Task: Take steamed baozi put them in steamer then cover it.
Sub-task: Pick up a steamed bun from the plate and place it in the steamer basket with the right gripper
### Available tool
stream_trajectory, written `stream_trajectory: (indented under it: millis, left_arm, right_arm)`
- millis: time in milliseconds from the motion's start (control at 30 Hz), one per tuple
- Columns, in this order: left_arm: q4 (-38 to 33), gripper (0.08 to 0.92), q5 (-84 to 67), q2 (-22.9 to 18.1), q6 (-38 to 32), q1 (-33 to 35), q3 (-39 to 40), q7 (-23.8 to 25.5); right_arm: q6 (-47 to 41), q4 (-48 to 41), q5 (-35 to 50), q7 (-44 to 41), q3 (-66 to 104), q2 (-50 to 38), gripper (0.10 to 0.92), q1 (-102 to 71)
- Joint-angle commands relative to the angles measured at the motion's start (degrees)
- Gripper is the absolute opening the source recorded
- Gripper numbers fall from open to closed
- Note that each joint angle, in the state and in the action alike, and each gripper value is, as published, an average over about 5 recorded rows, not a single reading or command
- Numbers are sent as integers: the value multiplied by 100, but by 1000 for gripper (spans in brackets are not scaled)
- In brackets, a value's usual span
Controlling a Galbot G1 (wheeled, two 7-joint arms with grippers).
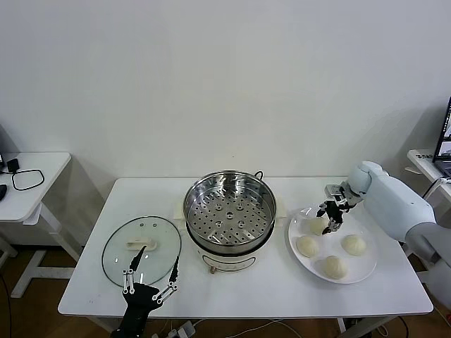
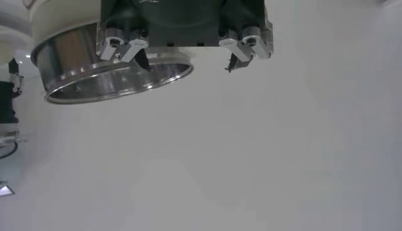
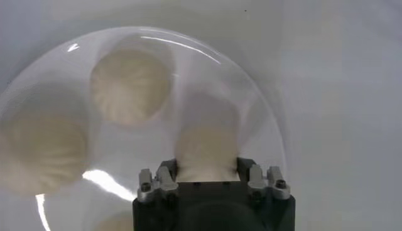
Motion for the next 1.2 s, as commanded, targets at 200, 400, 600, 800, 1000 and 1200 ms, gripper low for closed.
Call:
stream_trajectory:
  millis: [200,400,600,800,1000,1200]
  left_arm:
    - [-90,823,-4,10,37,-47,31,-1]
    - [-101,823,0,8,24,-39,44,0]
    - [-152,823,5,-4,10,-6,77,-1]
    - [-222,823,8,-13,11,13,87,-1]
    - [-236,823,-2,-3,-31,49,66,-3]
    - [-237,823,-81,13,-40,81,41,-11]
  right_arm:
    - [921,2055,366,-279,-1007,-910,629,1478]
    - [1407,3196,791,-373,-1842,-922,630,2828]
    - [1836,3876,834,-300,-2113,-233,621,3416]
    - [2244,3732,230,-160,-2050,709,619,2995]
    - [2572,2887,-576,-49,-1878,1595,619,2346]
    - [2876,1997,-1124,39,-1679,2227,619,1823]
